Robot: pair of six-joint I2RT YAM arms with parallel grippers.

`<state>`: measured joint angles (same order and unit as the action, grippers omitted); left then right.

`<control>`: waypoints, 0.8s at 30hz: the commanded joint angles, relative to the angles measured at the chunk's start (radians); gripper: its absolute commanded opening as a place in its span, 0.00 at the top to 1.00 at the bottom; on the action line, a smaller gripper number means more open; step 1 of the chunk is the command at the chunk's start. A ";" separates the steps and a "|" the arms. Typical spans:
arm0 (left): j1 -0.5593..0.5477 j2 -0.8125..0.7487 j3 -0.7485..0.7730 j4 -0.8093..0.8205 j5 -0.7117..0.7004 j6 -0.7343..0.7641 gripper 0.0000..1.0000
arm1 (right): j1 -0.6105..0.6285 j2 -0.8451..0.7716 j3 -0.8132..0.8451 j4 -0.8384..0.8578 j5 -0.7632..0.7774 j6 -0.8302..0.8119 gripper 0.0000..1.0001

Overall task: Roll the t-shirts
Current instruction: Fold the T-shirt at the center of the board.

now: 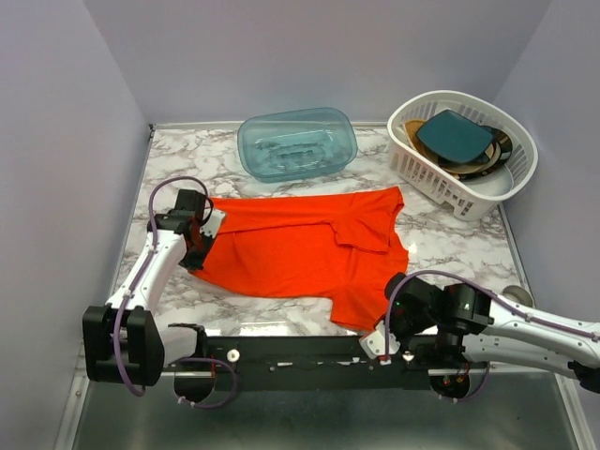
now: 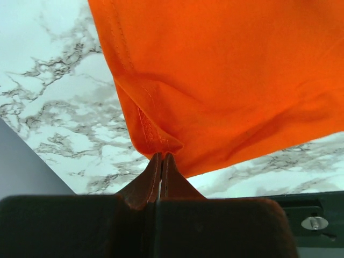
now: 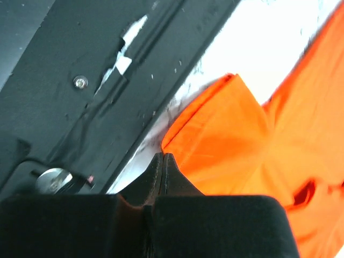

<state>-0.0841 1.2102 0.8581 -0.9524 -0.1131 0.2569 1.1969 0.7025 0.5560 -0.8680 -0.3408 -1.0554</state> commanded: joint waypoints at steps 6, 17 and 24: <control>0.006 -0.051 0.010 -0.066 0.075 0.025 1.00 | -0.028 -0.014 0.148 -0.201 0.115 0.210 0.99; 0.020 -0.080 -0.001 -0.066 0.050 0.013 1.00 | -0.086 0.008 0.144 -0.129 0.203 0.258 0.99; 0.043 -0.054 0.033 -0.077 0.055 0.007 1.00 | -0.177 0.028 0.174 -0.045 0.316 0.333 0.99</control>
<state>-0.0620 1.1500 0.8562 -1.0019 -0.0658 0.2710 1.0718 0.7189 0.7021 -0.9833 -0.1219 -0.7940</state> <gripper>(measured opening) 0.010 0.012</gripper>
